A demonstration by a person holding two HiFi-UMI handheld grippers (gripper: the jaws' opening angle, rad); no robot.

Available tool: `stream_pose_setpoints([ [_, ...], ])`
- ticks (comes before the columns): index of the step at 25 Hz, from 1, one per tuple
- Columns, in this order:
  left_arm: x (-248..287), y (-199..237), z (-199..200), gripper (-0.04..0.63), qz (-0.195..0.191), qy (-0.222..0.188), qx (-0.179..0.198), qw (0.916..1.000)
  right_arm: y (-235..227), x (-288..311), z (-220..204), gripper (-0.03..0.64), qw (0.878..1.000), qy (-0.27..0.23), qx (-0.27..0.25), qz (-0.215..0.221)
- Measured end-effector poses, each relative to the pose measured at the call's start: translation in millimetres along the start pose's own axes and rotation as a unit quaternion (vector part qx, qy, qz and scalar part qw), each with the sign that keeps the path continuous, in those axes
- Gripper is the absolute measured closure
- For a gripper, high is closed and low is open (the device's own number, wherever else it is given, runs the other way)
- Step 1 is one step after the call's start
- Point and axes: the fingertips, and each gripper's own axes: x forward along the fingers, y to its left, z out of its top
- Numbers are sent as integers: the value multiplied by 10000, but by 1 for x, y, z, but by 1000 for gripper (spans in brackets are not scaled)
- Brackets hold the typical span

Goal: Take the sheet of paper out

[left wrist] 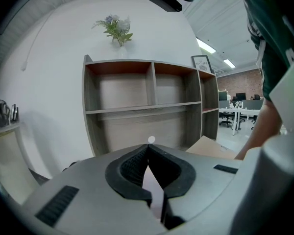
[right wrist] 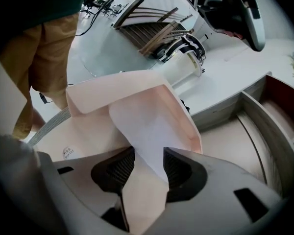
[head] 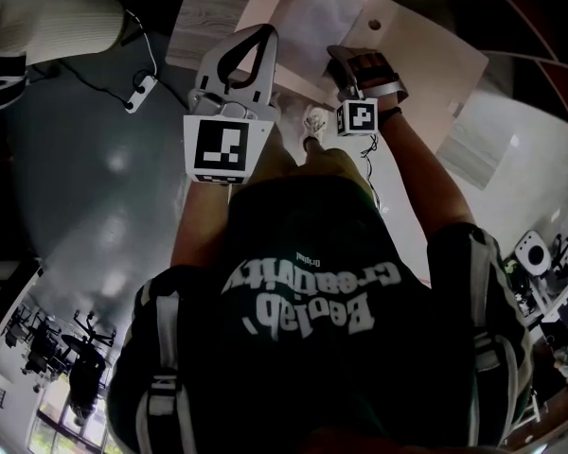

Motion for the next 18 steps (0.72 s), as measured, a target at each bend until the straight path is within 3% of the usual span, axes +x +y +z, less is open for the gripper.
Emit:
stream_pose_setpoints([
  [4,-2,8,-4,575,48,7,-52,10000,6,2,19,426,9993,-338,-116,63],
  [14,-6,17,-9,575,137,23,-122,9998,1,13,33,430,9984,-501,-133,238],
  [16,-8,20,-10,575,170,26,-126,9998,6,14,38,574,9971,-587,-136,458],
  [18,-10,23,-11,575,197,26,-128,9997,10,12,43,581,9954,-696,-113,656],
])
